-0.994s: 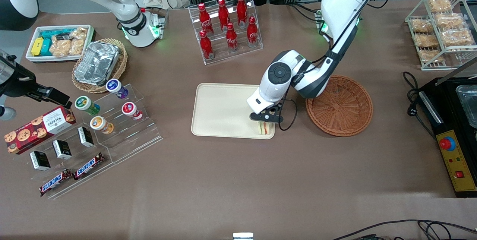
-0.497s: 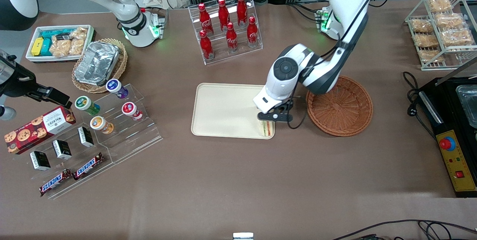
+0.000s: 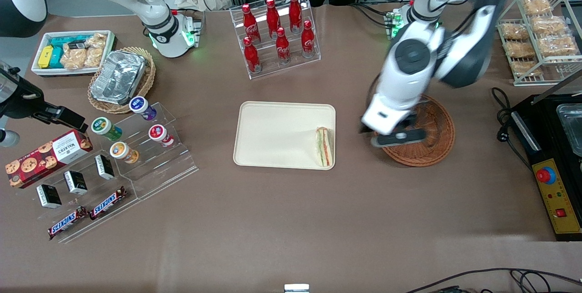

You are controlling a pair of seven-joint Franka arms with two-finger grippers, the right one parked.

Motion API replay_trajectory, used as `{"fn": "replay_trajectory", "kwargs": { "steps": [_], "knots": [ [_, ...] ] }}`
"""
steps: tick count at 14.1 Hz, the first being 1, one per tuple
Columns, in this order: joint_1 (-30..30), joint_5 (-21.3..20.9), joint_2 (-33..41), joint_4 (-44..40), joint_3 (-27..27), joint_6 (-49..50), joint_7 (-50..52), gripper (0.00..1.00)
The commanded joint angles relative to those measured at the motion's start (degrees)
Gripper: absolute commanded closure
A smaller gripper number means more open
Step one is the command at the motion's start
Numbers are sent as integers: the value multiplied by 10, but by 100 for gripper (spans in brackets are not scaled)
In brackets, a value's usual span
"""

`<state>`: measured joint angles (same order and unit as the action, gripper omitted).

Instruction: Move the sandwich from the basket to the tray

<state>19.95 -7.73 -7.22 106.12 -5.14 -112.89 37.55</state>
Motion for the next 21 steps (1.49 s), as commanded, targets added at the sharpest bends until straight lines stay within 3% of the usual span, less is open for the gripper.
{"fn": "replay_trajectory", "kwargs": {
  "steps": [1, 6, 10, 12, 18, 21],
  "knots": [
    [3, 4, 45, 12, 61, 38, -6, 0],
    [3, 58, 51, 14, 158, 50, -171, 0],
    [2, 156, 50, 10, 231, 90, -340, 0],
    [0, 163, 50, 3, 237, 102, -401, 0],
    [12, 136, 25, 8, 233, 106, -388, 0],
    [59, 117, 23, 5, 229, 105, -229, 0]
  ]
}}
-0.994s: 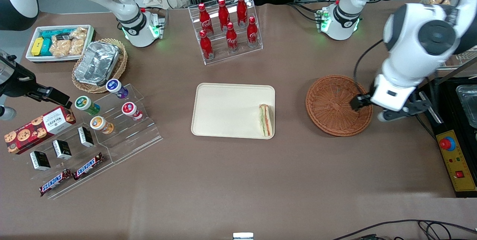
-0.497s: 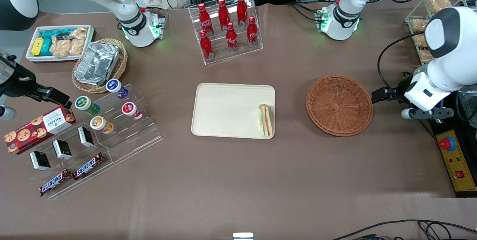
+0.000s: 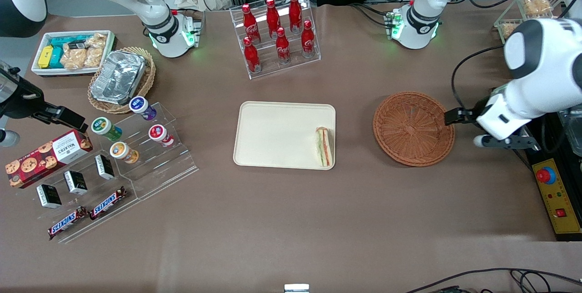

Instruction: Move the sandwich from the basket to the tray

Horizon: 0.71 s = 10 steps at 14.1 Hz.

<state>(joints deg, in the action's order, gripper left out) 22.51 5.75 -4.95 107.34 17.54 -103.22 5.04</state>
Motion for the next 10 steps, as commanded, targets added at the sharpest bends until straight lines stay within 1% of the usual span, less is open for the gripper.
{"fn": "replay_trajectory", "kwargs": {
  "steps": [1, 2, 3, 4, 5, 6, 7, 8, 10],
  "knots": [
    [37, -16, 0, -9, 1, 8, 140, 0],
    [29, -12, 6, -10, -1, 8, 152, 0],
    [9, -10, 12, -14, -8, 9, 147, 0],
    [-32, -10, 22, -19, -46, 20, 125, 0],
    [-95, -15, 29, -30, -105, 42, 83, 0],
    [-148, -16, 34, -42, -149, 63, 32, 0],
    [-173, -16, 38, -55, -162, 78, -24, 0],
    [-176, -18, 42, -64, -161, 91, -68, 0],
    [-176, -15, 50, -77, -160, 96, -81, 0]
  ]
}}
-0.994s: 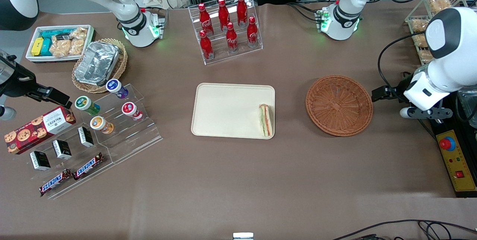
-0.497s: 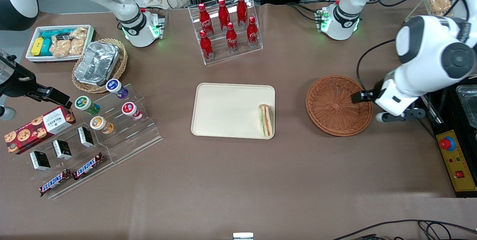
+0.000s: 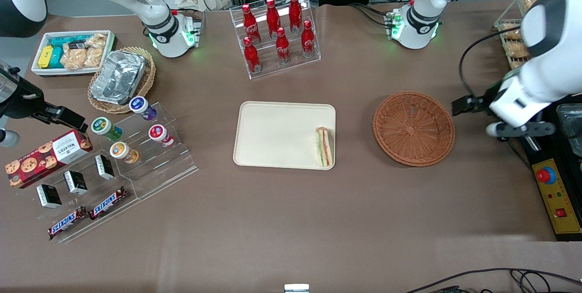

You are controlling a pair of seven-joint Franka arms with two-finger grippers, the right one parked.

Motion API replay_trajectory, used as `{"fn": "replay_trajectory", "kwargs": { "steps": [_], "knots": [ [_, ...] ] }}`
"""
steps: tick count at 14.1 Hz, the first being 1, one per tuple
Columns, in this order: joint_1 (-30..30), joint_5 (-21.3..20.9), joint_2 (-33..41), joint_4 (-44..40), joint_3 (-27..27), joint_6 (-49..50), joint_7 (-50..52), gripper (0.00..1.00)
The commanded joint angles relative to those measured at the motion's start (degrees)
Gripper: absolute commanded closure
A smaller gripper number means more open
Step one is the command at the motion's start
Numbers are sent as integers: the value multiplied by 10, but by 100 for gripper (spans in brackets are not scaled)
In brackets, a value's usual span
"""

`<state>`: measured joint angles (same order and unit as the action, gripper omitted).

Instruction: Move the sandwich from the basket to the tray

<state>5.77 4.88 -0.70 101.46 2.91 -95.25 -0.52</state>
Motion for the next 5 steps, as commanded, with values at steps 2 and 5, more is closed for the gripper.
{"fn": "replay_trajectory", "kwargs": {
  "steps": [2, 5],
  "knots": [
    [-10, -8, 6, -50, -4, 18, -26, 0],
    [-11, -4, 12, -55, 15, 21, -28, 0]
  ]
}}
